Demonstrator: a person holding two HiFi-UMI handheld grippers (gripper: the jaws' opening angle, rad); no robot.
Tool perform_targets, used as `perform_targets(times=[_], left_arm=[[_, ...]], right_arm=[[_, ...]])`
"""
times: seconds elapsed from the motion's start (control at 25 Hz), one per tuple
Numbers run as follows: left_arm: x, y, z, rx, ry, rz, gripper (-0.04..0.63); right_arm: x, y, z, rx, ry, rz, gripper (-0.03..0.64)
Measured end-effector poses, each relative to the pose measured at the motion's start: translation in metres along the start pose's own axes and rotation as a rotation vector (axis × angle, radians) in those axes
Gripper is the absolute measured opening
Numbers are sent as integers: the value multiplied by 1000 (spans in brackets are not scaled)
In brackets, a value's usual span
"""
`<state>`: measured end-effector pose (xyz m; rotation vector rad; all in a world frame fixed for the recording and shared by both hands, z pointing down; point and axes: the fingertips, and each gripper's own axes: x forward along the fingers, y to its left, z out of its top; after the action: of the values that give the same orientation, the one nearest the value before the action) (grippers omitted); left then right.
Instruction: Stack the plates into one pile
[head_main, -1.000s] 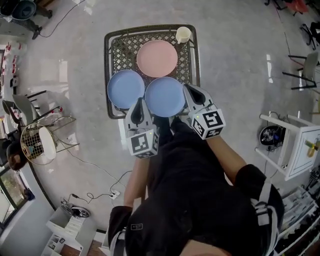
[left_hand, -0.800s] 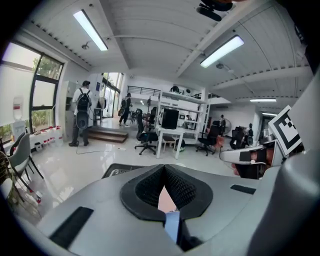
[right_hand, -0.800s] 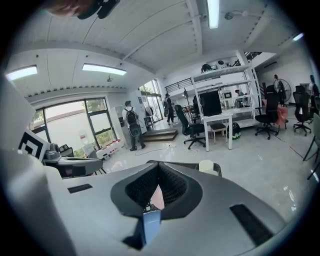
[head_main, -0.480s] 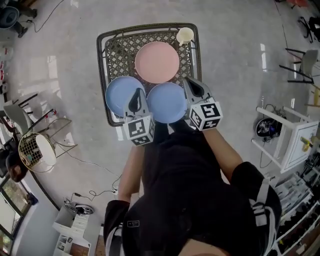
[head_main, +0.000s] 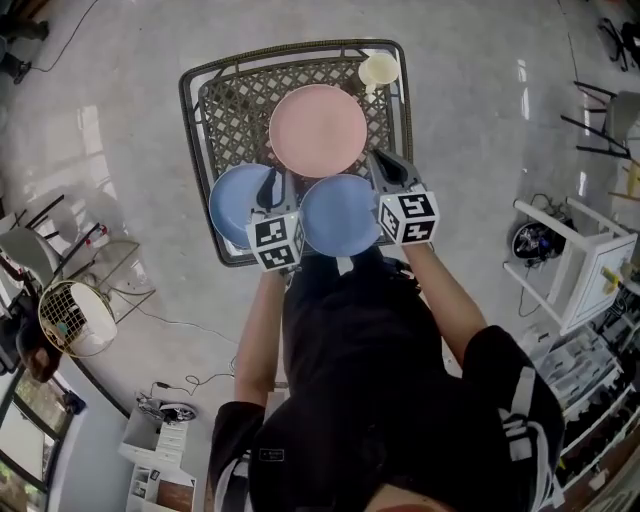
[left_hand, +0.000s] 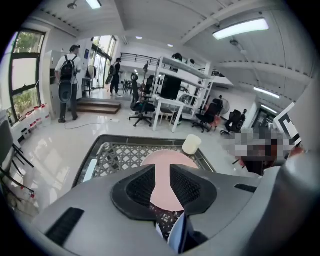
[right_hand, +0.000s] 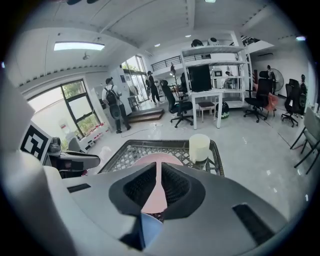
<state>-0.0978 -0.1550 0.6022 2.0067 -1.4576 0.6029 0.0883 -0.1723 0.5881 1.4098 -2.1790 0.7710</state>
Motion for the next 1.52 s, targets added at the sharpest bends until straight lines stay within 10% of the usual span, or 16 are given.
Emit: perform_targets(times=[1.0, 1.52], left_arm=[[131, 58, -104, -31, 372, 33, 126], [122, 63, -87, -65, 338, 59, 80]], right_arm=[[123, -72, -118, 133, 339, -91, 94], [120, -62, -99, 122, 310, -75, 55]])
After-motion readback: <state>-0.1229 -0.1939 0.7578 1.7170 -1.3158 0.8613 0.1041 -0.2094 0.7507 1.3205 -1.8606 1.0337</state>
